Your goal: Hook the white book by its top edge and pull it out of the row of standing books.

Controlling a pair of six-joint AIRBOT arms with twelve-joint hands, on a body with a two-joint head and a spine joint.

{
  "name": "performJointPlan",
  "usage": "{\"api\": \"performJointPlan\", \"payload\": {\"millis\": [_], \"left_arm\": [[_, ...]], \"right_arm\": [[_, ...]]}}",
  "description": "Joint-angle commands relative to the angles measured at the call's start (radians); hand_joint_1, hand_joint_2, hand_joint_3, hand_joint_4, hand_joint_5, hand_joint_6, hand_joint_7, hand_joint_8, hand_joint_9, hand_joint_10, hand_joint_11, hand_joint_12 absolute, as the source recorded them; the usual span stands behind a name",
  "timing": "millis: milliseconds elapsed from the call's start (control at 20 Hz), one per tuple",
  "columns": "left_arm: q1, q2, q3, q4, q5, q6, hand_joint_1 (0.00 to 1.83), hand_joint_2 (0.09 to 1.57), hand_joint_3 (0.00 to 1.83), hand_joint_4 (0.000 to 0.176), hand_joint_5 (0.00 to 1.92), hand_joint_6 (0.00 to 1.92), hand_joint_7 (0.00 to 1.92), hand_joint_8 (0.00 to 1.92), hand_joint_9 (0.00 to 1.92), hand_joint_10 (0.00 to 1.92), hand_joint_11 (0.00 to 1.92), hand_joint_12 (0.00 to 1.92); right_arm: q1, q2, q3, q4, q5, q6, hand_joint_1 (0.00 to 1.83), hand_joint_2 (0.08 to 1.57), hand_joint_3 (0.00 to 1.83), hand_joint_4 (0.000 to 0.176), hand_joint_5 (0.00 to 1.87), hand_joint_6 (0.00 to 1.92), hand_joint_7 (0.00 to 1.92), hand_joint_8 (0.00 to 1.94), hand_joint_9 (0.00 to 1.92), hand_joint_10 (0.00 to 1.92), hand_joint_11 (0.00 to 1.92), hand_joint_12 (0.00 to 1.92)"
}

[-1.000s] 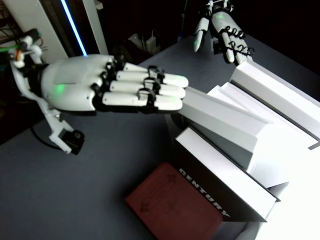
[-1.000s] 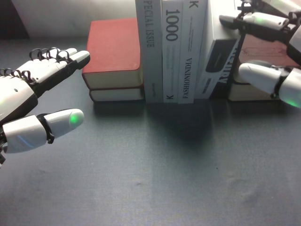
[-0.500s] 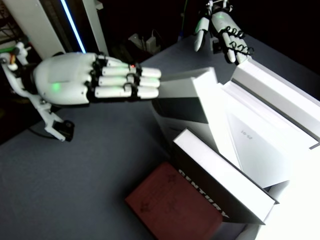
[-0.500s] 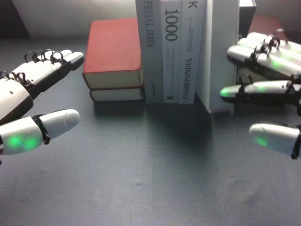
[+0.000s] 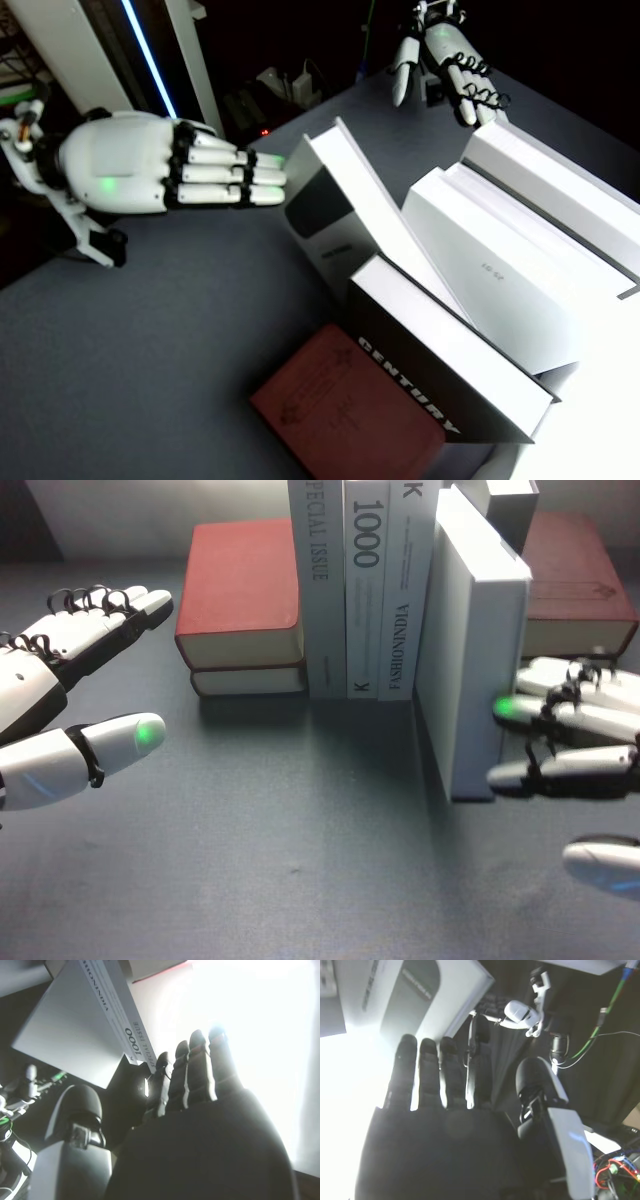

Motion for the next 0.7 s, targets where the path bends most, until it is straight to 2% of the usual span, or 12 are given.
{"api": "performJointPlan", "payload": {"millis": [0, 100, 200, 250, 300, 450, 550, 600, 650], "left_arm": [[-0.005, 0.007, -0.003, -0.015, -0.131, 0.0, 0.1, 1.34, 0.0, 0.062, 0.0, 0.0, 0.0, 0.0, 0.0, 0.0, 0.0, 0.0], [-0.005, 0.006, -0.003, -0.018, -0.131, 0.002, 0.09, 1.35, 0.0, 0.059, 0.0, 0.0, 0.0, 0.0, 0.0, 0.0, 0.0, 0.0], [-0.006, 0.006, -0.004, -0.018, -0.129, 0.002, 0.1, 1.35, 0.0, 0.057, 0.0, 0.0, 0.0, 0.0, 0.0, 0.0, 0.0, 0.0], [-0.005, 0.007, -0.004, -0.019, -0.13, 0.002, 0.1, 1.35, 0.0, 0.056, 0.0, 0.0, 0.0, 0.0, 0.0, 0.0, 0.0, 0.0], [-0.005, 0.007, -0.004, -0.02, -0.13, 0.002, 0.09, 1.35, 0.0, 0.057, 0.0, 0.0, 0.0, 0.0, 0.0, 0.0, 0.0, 0.0], [-0.005, 0.006, -0.003, -0.021, -0.131, 0.003, 0.11, 1.35, 0.0, 0.058, 0.0, 0.0, 0.0, 0.0, 0.0, 0.0, 0.0, 0.0], [-0.005, 0.006, -0.003, -0.022, -0.131, 0.003, 0.12, 1.35, 0.0, 0.051, 0.0, 0.0, 0.0, 0.0, 0.0, 0.0, 0.0, 0.0], [-0.005, 0.006, -0.003, -0.023, -0.131, 0.003, 0.1, 1.35, 0.0, 0.056, 0.0, 0.0, 0.0, 0.0, 0.0, 0.0, 0.0, 0.0], [-0.005, 0.006, -0.003, -0.023, -0.131, 0.003, 0.11, 1.35, 0.0, 0.05, 0.0, 0.0, 0.0, 0.0, 0.0, 0.0, 0.0, 0.0]], "right_arm": [[-0.002, -0.01, 0.005, 0.019, 0.119, 0.027, 0.16, 1.41, 0.0, 0.0, 0.57, 0.08, 0.1, 0.01, 0.0, 0.0, 0.0, 0.0], [-0.05, -0.044, 0.024, 0.02, 0.118, 0.088, 0.13, 1.4, 0.0, 0.0, 0.58, 0.09, 0.17, 0.03, 0.06, 0.03, 0.06, 0.03], [-0.069, -0.06, 0.027, 0.015, 0.118, 0.115, 0.17, 1.4, 0.0, 0.0, 0.55, 0.13, 0.26, 0.03, 0.14, 0.26, 0.0, 1.22], [-0.07, -0.06, 0.024, 0.009, 0.118, 0.123, 0.25, 1.4, 0.0, 0.0, 0.49, 0.22, 0.3, 0.03, 0.1, 0.57, 0.0, 1.58], [-0.07, -0.056, 0.023, 0.005, 0.118, 0.128, 0.33, 1.4, 0.0, 0.0, 0.44, 0.32, 0.35, 0.04, 0.07, 0.79, 0.0, 1.72], [-0.07, -0.024, 0.008, -0.009, 0.134, 0.13, 0.42, 1.4, 0.0, 0.0, 0.28, 0.71, 0.51, 0.11, 0.18, 0.95, 0.0, 1.78], [-0.07, -0.01, 0.005, -0.01, 0.159, 0.13, 0.33, 1.39, 0.0, 0.0, 0.23, 0.77, 0.47, 0.1, 0.06, 0.94, 0.0, 1.63], [-0.07, 0.0, 0.004, -0.003, 0.179, 0.125, 0.34, 1.39, 0.0, 0.0, 0.2, 0.78, 0.45, 0.09, 0.03, 0.92, 0.0, 1.53], [-0.07, 0.019, -0.003, 0.017, 0.212, 0.093, 0.29, 1.41, 0.0, 0.0, 0.13, 0.79, 0.43, 0.09, 0.01, 0.91, 0.0, 1.48]]}}
